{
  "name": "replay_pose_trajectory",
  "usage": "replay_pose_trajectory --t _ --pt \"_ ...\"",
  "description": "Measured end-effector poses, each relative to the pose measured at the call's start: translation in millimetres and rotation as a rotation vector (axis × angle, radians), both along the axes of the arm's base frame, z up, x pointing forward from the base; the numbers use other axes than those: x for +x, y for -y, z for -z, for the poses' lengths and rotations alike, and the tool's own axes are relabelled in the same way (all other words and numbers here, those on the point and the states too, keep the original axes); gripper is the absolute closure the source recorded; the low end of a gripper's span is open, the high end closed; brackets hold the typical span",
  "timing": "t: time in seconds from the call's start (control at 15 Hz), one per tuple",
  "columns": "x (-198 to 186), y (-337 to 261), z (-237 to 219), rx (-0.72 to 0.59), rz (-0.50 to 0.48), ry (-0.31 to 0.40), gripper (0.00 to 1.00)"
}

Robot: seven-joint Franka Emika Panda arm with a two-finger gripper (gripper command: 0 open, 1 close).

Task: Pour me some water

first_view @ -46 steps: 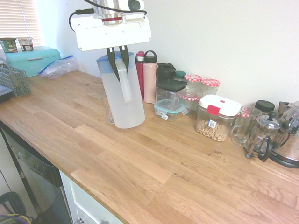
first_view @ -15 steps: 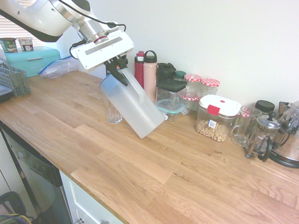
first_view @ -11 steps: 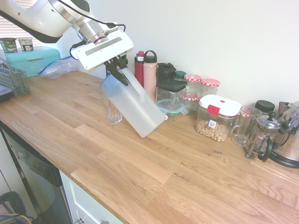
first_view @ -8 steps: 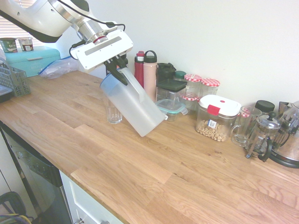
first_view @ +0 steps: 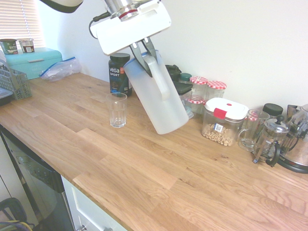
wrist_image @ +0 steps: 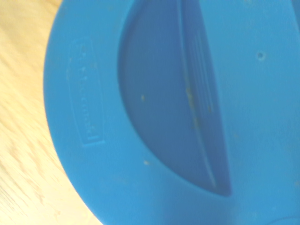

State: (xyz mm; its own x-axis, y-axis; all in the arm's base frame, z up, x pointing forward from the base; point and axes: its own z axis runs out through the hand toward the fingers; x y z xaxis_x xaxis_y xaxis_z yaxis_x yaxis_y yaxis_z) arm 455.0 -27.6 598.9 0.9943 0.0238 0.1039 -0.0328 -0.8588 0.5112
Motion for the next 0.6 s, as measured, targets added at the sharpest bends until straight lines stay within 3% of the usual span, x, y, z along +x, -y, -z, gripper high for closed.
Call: replay_pose_trajectory --t 0.27,0.6 --pt "-10.2 73.4 10.8 0.149 0.206 0.053 1.0" --pt "-19.9 118.3 52.9 0.312 0.442 0.144 1.0"
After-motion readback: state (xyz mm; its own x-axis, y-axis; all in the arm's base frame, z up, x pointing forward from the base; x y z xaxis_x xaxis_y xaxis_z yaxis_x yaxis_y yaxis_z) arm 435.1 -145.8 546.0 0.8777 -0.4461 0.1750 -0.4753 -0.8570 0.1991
